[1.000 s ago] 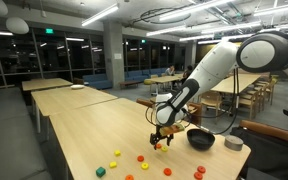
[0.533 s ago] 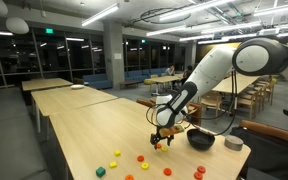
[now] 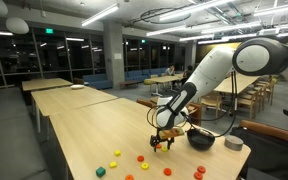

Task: Put some of the rings in the bowl

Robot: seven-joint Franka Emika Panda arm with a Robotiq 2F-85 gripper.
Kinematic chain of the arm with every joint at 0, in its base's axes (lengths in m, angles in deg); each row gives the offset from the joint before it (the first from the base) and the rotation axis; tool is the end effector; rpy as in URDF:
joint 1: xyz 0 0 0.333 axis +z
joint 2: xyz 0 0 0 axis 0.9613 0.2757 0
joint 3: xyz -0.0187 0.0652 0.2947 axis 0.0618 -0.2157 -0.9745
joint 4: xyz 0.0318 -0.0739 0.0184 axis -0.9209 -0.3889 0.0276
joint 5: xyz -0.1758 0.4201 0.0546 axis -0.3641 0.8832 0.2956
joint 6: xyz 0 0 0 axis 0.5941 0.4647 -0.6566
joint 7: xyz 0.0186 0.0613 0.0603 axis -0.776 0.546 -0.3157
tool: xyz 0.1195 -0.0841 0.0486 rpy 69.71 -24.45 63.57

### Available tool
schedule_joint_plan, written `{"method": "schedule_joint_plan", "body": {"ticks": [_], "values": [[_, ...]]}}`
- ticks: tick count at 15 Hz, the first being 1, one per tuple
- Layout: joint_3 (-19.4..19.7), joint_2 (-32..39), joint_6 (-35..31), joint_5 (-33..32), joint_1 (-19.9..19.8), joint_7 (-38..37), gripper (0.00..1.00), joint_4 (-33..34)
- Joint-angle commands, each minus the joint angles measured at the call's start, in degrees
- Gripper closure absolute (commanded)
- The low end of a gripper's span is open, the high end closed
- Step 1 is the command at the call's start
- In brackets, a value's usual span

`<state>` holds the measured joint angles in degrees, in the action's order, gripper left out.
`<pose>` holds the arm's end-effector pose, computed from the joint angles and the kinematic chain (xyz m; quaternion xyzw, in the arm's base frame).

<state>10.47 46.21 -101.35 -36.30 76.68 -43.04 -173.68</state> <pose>0.6437 -0.0105 0.0574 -0.9712 0.2372 -0.0179 0.0127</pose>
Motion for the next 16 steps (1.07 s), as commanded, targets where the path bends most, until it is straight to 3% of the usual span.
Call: {"method": "schedule_joint_plan", "body": {"ticks": [1,7,16], "values": [[-0.5,-1.5,-1.6,3.1,-0.5,0.6,0.00,-2.4],[1.0,-2.1,-2.3,3.5,-0.3,-0.4,0.00,-3.2],[2.5,-1.6,2.2,1.8,0.3,-0.5,0.00,-1.1]]}}
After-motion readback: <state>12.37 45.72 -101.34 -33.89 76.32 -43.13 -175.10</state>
